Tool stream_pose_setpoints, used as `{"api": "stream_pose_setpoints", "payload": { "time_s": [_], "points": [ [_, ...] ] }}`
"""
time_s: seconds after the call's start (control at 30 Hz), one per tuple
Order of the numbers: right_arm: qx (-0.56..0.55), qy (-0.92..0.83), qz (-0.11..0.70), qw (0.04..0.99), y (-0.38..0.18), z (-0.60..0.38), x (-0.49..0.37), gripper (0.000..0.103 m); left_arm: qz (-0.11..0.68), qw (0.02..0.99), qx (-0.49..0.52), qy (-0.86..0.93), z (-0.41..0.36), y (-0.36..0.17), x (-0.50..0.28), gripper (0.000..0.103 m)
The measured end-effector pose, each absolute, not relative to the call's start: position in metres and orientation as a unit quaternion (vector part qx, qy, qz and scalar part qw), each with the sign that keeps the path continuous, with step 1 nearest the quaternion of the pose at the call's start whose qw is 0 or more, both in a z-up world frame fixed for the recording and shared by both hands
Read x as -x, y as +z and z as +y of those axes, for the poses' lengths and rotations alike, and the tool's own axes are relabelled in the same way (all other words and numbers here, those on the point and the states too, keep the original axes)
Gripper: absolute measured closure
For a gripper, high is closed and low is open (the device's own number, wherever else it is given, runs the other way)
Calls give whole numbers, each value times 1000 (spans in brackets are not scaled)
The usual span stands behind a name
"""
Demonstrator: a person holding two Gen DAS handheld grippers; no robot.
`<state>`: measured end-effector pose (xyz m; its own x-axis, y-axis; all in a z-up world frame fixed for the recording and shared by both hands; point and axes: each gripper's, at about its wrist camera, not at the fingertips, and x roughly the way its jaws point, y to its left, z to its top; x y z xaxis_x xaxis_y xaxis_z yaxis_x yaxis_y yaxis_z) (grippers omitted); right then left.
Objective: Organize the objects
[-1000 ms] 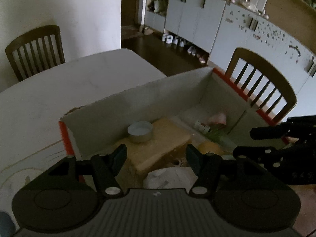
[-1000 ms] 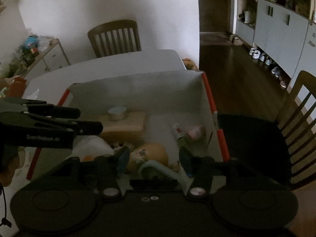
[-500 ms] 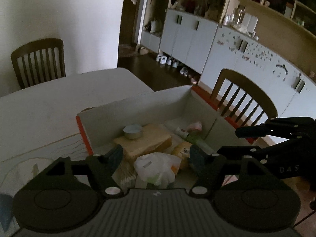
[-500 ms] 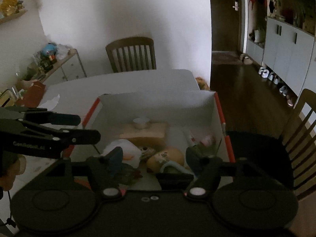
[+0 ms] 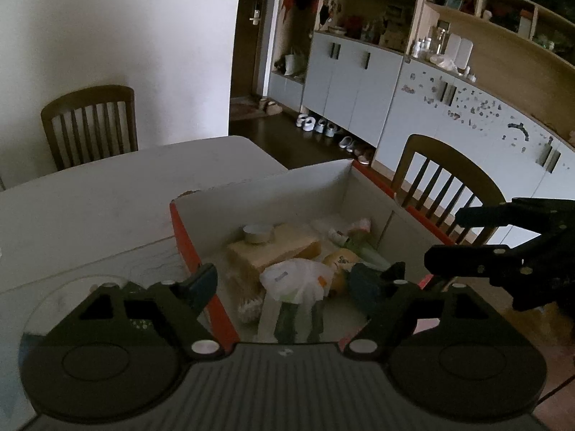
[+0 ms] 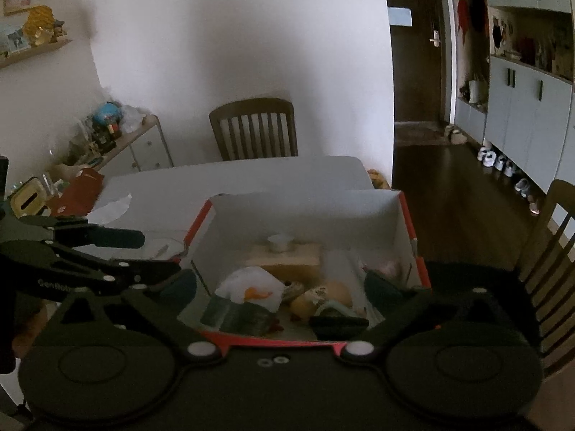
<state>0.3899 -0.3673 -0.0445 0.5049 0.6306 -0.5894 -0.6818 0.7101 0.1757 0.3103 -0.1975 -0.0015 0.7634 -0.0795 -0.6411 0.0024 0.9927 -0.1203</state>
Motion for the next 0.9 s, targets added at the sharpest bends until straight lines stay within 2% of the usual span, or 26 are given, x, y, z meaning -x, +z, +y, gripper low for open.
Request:
{"api": "stream_pose_setpoints", "payload": {
  "time_s": [0.07,0.17,0.2,0.23,0.9],
  "points": [
    [40,379,320,867,-44,-367,-387,1,341,938,56,-19,-198,-1,-307,18],
    [40,375,319,870,-44,-369,-384,1,337,939,61,-20,-198,-2,-301,8],
    [40,375,319,870,-44,-369,-383,1,336,940,61,-20,-198,-2,-300,2],
    [41,375,319,870,-44,-369,-382,1,333,941,60,-18,-198,-1,-299,1],
    [28,372,317,872,-42,-382,-373,1,317,948,34,1,-207,5,-283,1]
  ]
}}
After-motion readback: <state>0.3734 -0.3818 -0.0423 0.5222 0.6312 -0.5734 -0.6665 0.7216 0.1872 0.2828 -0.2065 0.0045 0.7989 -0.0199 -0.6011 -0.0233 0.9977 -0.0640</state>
